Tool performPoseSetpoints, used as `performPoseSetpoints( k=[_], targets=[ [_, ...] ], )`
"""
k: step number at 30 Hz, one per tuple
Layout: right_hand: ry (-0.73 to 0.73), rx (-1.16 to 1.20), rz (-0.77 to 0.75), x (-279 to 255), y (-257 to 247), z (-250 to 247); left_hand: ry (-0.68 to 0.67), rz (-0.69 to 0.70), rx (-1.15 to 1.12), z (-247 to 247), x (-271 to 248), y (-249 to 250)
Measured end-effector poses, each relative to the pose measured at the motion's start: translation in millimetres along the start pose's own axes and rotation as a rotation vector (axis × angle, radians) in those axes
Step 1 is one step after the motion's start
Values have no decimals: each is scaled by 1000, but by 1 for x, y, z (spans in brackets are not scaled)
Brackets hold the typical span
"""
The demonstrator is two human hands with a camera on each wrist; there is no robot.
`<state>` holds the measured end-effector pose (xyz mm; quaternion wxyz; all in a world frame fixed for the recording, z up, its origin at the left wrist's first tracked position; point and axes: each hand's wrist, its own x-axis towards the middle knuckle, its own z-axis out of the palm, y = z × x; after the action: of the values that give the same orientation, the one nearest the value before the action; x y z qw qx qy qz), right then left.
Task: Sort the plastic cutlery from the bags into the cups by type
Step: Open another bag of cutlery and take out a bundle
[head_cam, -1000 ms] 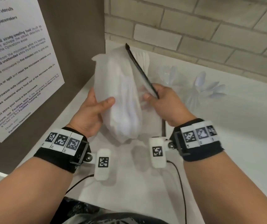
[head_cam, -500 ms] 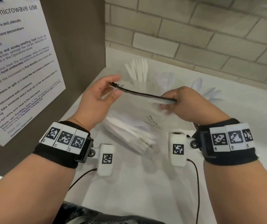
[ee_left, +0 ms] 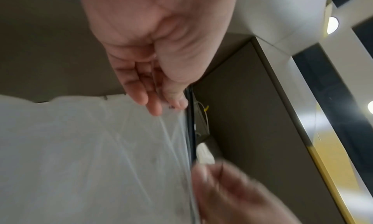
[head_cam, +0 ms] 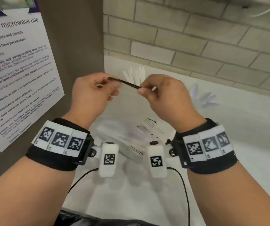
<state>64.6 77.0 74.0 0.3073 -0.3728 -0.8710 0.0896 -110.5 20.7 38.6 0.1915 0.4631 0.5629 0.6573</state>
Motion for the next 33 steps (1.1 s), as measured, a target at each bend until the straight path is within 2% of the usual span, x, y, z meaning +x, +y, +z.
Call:
performPoseSetpoints(
  k=[2,4,7,8,9,12,13,15,17,19,21,24,27,30,32,33],
  targets=[
    [-31,-74,90,-11,18,-14,87,-91,-147,-6,7,-1],
    [-121,-146,210,-24,32,-33,130,-155,-222,-9,12,-1],
    [-428,-245,334,-39,42,-58,188,-171,-274,-5,17,-2],
    [-483,-245,344,-40,42,-61,195,-172,-286,-1,18,-2],
    [-455,-196,332,-39,41,-60,189,-178,-294,3,19,-1],
    [-211,178,302,-25,34,-39,97,-173,-330,18,19,7],
    [-212,248,296,-19,31,-29,69,-159,-300,23,19,10],
    [-307,302,273,-11,30,-10,32,-114,-198,30,19,19],
    [-384,401,285,-9,27,3,50,-41,-97,36,19,23],
    [-324,512,347,-9,26,12,64,-37,-99,40,20,18],
    [-199,625,438,-9,25,17,77,-164,-182,41,18,11],
    [-84,689,511,-8,27,20,13,-329,-375,40,14,2],
    [-1,692,517,-5,28,21,29,-346,-364,35,12,8],
    [170,657,510,0,30,18,27,-409,-365,24,19,8],
    [278,639,490,-1,30,11,-38,-585,-375,17,20,8],
    [266,653,474,-3,30,6,-91,-685,-409,15,19,11]
  ],
)
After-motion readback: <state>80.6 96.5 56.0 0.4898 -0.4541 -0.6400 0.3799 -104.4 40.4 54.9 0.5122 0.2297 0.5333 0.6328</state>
